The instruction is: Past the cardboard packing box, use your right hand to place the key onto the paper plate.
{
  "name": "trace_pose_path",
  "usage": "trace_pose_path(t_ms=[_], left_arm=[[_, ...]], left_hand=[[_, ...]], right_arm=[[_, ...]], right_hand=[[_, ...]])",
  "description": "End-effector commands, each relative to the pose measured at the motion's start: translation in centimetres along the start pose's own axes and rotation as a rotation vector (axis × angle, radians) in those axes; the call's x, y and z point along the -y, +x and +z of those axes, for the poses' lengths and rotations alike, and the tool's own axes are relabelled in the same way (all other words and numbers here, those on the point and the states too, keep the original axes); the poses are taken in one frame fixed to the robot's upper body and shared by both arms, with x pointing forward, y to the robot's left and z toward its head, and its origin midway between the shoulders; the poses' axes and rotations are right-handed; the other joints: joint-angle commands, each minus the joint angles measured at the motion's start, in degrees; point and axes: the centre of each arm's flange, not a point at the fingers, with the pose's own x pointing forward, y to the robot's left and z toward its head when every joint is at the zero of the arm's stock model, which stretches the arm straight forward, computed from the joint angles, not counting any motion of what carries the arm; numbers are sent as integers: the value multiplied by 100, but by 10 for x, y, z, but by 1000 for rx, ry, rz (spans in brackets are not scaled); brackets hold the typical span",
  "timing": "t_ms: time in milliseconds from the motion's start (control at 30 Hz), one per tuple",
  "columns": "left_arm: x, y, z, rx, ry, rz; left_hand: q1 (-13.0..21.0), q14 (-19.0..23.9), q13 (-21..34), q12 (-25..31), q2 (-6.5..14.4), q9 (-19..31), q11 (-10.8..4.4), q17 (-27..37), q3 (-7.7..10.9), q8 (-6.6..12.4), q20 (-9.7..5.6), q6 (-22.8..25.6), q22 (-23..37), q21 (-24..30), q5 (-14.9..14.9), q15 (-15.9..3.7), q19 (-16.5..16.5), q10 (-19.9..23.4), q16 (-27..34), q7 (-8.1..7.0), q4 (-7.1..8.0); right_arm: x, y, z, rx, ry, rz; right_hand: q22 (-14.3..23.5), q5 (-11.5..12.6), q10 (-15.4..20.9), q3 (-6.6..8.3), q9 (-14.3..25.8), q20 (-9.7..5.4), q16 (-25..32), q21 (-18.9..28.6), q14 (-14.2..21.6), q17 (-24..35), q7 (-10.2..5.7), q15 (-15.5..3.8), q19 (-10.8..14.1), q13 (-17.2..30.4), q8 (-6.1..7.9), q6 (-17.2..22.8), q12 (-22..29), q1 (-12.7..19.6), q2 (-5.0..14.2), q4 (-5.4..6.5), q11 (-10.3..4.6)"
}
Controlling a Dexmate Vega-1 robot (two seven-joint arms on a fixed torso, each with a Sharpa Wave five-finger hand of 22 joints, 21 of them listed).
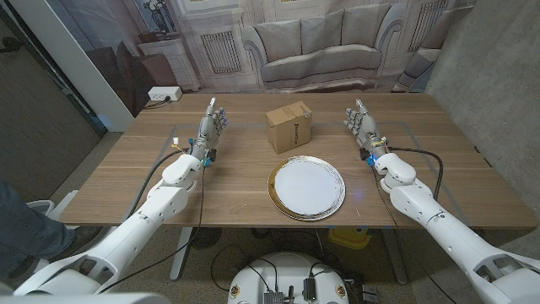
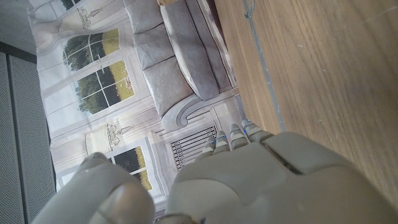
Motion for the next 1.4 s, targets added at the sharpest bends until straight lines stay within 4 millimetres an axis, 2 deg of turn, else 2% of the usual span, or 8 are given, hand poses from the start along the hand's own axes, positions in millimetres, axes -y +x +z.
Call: trace_pose_path(t_ms=[33,400,767,1000,1400], left_arm=[[0,1,4,14,-17,8],[7,11,8,16,-11,-4],[13,18,14,17,13,-22],[14,24,7,14,-9,-27],[15,27,0,11,-19,-20]], left_hand=[[72,28,24,55,33,23,5,7,46,72,-69,36,25,63,51,-10,0,5,68,-13,-25],[154,172,20,108,121,21,-25,1,61,113,-69,175,23,97,88,-21,81,156,103,-21,-62],[211,223,18,128,175,20,-30,-1,77,129,-58,242,22,107,106,-25,112,226,106,-25,-85],[247,272,18,136,207,20,-23,-3,87,139,-47,286,21,116,114,-13,142,264,114,-15,-100],[300,314,17,147,248,20,-30,-4,97,147,-41,345,21,122,124,-19,171,319,112,-29,-122]], right_arm=[[-7,-7,-1,19,11,-9],[-3,-11,0,59,22,-16],[-6,-23,2,101,13,-11],[-10,-27,5,117,-21,-11],[-18,-23,14,152,-75,7]], right_hand=[[9,35,56,51,8,-61,34,36,35,23,-6,25,79,0,28,68,30,60,17,-13,-19],[11,42,114,63,-5,-67,54,40,133,16,-46,-10,140,-32,50,148,56,107,52,-42,-46],[12,49,222,97,-15,-77,66,48,229,10,-92,-34,220,-61,75,243,97,194,115,-88,-68],[13,48,266,116,-18,-76,67,49,265,9,-117,-38,252,-72,80,273,113,247,144,-117,-95],[13,41,323,157,-21,-85,64,41,318,7,-191,-52,288,-88,104,367,131,356,201,-178,-133]])
